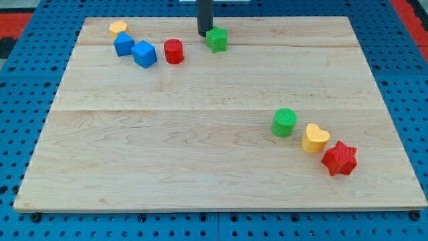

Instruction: Move the green star top right to the red circle

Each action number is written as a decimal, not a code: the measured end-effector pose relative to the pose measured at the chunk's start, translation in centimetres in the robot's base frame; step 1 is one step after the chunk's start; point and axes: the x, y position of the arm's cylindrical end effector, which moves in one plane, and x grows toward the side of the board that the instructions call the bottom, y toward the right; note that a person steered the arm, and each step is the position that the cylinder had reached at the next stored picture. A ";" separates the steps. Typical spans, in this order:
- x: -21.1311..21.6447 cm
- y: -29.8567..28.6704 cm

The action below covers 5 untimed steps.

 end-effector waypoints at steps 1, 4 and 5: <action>1.9 -3.1; 8.5 -0.1; 6.2 2.6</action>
